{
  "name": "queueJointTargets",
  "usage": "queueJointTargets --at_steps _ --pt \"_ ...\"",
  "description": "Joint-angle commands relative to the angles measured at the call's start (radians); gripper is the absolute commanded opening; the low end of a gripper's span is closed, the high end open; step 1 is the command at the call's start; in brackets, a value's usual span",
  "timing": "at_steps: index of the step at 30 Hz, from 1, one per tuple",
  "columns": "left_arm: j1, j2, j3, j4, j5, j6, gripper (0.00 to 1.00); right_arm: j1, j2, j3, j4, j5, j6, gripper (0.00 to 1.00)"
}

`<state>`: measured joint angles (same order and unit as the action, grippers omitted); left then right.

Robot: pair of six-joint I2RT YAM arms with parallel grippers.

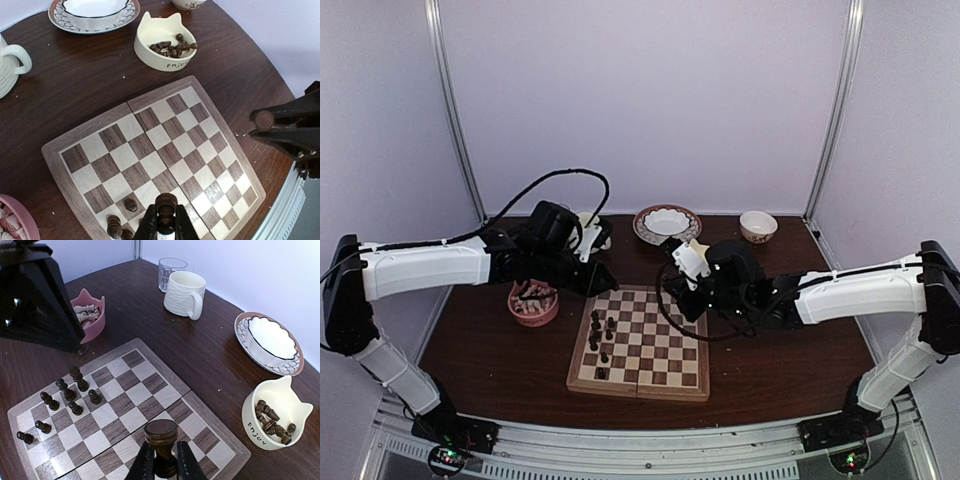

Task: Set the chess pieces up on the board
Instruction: Pass from the left arm to the right, then place the pawn at f7.

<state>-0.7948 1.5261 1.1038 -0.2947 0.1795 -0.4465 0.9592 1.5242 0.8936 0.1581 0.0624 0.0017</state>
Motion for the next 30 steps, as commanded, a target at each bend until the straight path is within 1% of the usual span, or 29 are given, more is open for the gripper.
queueJointTargets --at_steps 1,3,7,9,10,12,15,30 --pt "-0.008 0.050 0.049 -0.040 -0.066 0.059 0.08 -0.023 -0.066 -0.034 0.048 0.067 0.063 0.12" --pt "-0.015 0.073 0.069 -0.059 -0.075 0.074 0.08 -0.027 -0.076 -0.041 0.050 0.092 0.078 0.13" --pt "-0.028 0.130 0.122 -0.098 -0.144 0.101 0.08 -0.043 -0.073 -0.041 0.036 0.129 0.106 0.13" --pt "-0.029 0.175 0.153 -0.107 -0.164 0.110 0.08 -0.049 -0.072 -0.040 0.035 0.132 0.118 0.12" --pt "-0.029 0.199 0.180 -0.129 -0.202 0.115 0.08 -0.050 -0.072 -0.042 0.034 0.131 0.123 0.12" --pt "-0.030 0.243 0.216 -0.174 -0.231 0.125 0.08 -0.051 -0.076 -0.046 0.037 0.129 0.130 0.12" --pt "-0.030 0.277 0.222 -0.179 -0.258 0.137 0.08 -0.053 -0.079 -0.048 0.040 0.123 0.132 0.13" --pt "-0.035 0.383 0.307 -0.258 -0.233 0.150 0.09 -0.054 -0.093 -0.050 0.038 0.116 0.127 0.13"
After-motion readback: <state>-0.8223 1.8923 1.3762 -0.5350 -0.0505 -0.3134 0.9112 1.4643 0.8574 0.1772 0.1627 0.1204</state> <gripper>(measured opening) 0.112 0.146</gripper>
